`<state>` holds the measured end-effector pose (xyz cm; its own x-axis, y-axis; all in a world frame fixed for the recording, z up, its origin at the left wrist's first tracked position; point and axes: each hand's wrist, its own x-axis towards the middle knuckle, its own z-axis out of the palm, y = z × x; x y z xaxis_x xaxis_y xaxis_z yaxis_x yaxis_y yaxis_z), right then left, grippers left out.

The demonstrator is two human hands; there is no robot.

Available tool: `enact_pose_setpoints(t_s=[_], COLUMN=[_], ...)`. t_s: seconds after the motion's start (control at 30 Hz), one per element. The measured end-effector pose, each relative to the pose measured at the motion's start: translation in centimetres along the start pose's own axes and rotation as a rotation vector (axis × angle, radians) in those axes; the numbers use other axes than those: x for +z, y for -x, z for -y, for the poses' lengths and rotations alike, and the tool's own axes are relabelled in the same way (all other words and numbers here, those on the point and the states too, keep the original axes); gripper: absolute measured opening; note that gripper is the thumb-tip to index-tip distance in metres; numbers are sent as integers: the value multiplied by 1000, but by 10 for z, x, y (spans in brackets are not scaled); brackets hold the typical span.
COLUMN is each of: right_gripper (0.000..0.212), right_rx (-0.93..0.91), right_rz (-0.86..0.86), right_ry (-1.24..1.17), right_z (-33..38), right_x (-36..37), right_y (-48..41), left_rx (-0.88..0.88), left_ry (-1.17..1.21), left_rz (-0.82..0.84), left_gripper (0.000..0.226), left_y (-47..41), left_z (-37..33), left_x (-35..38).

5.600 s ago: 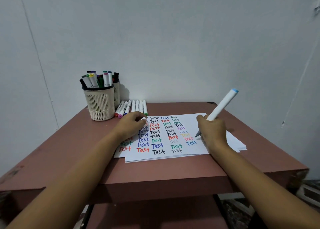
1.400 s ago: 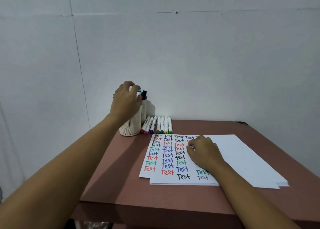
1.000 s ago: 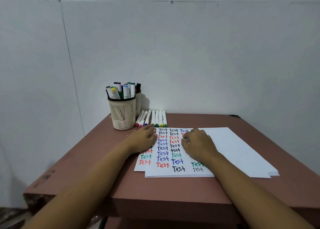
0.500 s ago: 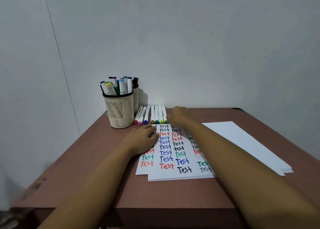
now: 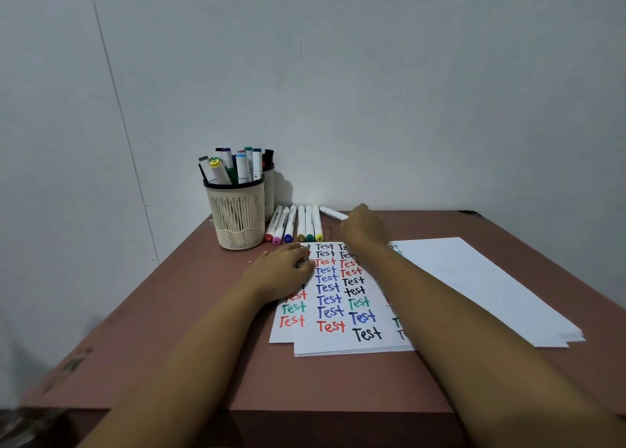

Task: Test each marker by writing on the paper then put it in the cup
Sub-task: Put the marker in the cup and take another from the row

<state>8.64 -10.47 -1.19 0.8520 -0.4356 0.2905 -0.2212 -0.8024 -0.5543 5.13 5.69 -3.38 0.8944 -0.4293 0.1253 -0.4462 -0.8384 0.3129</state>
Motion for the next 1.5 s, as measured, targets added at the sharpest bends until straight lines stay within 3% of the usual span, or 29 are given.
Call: enact_pose_setpoints(t_s=[0.17,0.3,0.47,0.67,0.97,1.13,1.27,1.37,1.5], right_gripper=[17,17,19,21,21,16,13,14,14], right_rx=[66,96,190,119,188,242,120,55,20], right_rz=[-124,-160,-77,19,130,318,489,494,487], right_ry=[-330,-584,-907,-1049,-1382,-1462,-1363,-1288,-1293], right_z=[-18,-41,-61,-64,-59,-59,-55,-54,-55], right_x=[-39,-63,-85,-88,-88,-82,-74,-69,-67], right_y=[8,32,65,87,85,84,87,90,89], left_rx=[-13,37,218,399,398,406,431,475,479], left_ry=[163,105,102,5,-44,-4,32,18,41], left_rz=[-117,-166,-297,-410,-435,-455,-442,-459,-477], left_gripper=[41,44,46,52,33,30,33,43,27], left_y=[3,9,20,26,23,21,24,26,25], left_z=[-2,-6,-21,-31,-36,-36,-43,-49,-53], left_x=[-3,-4,-4,0,2,4,4,6,6])
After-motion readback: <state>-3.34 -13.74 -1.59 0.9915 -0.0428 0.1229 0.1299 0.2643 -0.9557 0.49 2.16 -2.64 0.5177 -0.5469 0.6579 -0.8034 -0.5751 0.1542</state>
